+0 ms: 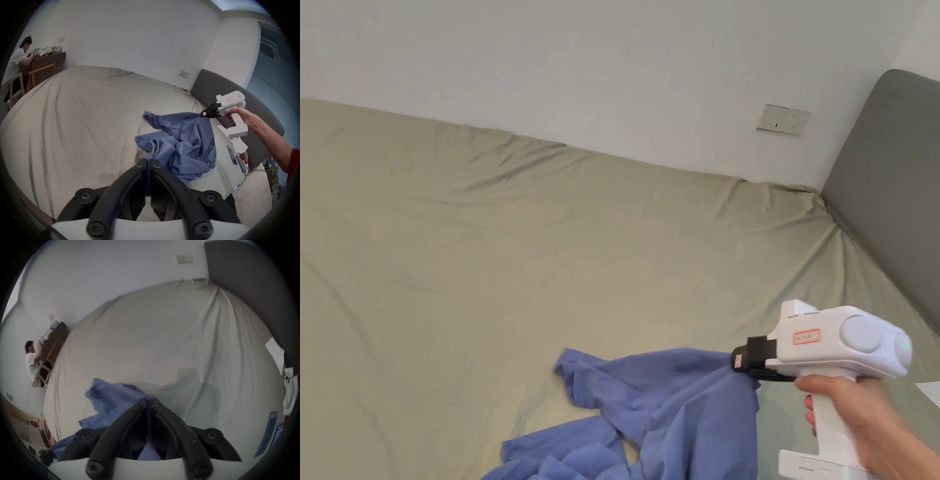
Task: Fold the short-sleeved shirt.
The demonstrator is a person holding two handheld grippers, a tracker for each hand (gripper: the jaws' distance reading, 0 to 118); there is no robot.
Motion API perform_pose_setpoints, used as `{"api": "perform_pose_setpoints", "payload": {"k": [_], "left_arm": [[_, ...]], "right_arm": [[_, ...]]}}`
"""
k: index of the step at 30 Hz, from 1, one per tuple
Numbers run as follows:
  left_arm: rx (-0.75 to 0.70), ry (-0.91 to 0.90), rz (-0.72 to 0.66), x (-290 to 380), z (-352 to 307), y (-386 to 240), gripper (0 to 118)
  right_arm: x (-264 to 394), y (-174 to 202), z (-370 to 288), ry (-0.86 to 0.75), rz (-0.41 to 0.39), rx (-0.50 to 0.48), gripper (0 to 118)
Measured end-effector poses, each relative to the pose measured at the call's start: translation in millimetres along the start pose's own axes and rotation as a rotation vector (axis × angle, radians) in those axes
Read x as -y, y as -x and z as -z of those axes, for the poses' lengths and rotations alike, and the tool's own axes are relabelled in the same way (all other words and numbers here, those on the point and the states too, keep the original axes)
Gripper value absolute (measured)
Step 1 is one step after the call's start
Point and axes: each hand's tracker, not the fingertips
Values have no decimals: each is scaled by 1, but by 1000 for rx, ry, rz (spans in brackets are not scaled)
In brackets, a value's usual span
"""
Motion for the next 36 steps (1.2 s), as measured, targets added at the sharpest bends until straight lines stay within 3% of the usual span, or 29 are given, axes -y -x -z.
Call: {"api": "perform_pose_setpoints", "payload": {"k": [5, 10, 17, 30, 36], "left_arm": [[-76, -109, 20, -32, -28, 20, 3], [-146, -210, 54, -68, -57, 43, 3], [-225, -322, 71, -120, -88, 61, 3], [-244, -381, 15, -193, -113, 89, 3], [-246, -381, 74, -233, -101, 77, 3]], "right_arm": [[-2, 12, -85, -130, -42, -19, 4], [3, 18, -157, -253, -72, 35, 4], [7, 8, -229, -369, -43, 65, 4], [15, -2, -298, -522, -30, 132, 4], [-7, 11, -298, -536, -64, 160, 4]]}}
